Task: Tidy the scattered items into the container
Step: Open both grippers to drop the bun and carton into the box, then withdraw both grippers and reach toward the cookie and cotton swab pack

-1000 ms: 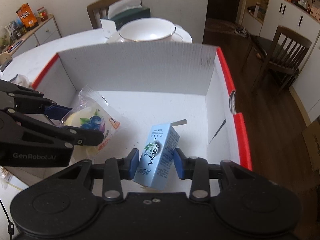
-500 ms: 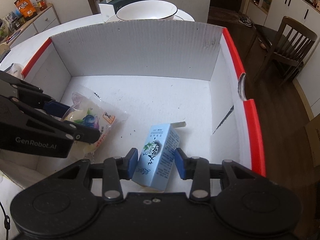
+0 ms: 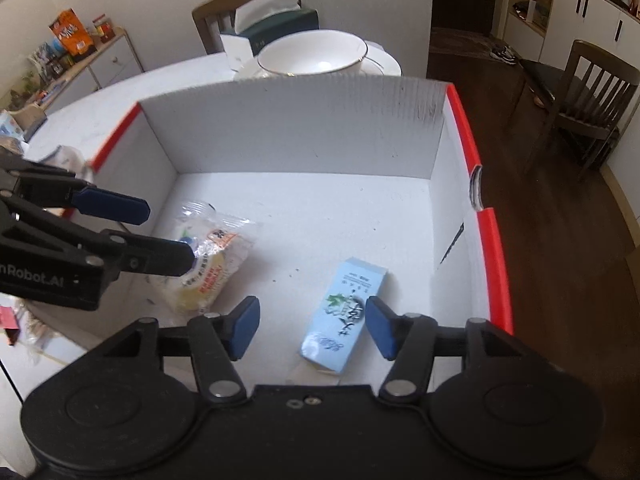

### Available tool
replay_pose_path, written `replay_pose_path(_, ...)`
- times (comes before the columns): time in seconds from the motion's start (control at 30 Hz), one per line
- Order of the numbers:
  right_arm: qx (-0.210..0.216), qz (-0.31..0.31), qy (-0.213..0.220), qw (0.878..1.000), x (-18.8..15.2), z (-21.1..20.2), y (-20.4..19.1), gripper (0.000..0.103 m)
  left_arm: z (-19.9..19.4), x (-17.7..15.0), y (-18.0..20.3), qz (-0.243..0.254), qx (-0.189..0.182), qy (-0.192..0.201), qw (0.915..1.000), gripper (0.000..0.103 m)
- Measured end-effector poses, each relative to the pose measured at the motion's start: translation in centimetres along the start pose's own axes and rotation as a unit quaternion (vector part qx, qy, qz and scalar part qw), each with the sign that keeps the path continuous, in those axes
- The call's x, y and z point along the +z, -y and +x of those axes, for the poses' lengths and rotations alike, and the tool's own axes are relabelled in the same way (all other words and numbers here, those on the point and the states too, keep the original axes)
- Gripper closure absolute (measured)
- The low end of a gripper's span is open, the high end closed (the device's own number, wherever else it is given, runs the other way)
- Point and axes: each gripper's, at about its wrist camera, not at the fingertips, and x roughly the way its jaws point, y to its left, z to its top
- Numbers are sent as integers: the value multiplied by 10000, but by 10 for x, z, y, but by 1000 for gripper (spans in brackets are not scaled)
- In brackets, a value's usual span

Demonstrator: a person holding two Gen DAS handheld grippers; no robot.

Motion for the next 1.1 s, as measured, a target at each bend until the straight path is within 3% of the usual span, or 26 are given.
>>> replay_pose_path(0.23,277,-108,314,9991,0,-28,-10,39,-39,-21,7,-11,94,463,9989,38)
replay_pose_path(0.53,438,-437,593,9963,2,-45,-52,33,-93,-60,-6,-102,367,1078,9934,38)
replay_pose_path(0.7,602,-621,765,9933,-3,-57,-87,29,-121,-89,-27,-200,454,1271,9906,38)
replay_pose_path(0.77,728,-651,852,9916,-7,-60,-103,19,-132,-102,-39,-230,493,1331,9896,38)
replay_pose_path(0.83,790,-701,890,9904,-13,-60,-119,19,-142,-115,-50,-249,570,1399,9882,31)
replay_pose_path(1.1,886,-741,833,9898,-29,-53,-184,10,-171,-166,-102,-462,746,1461,9854,25)
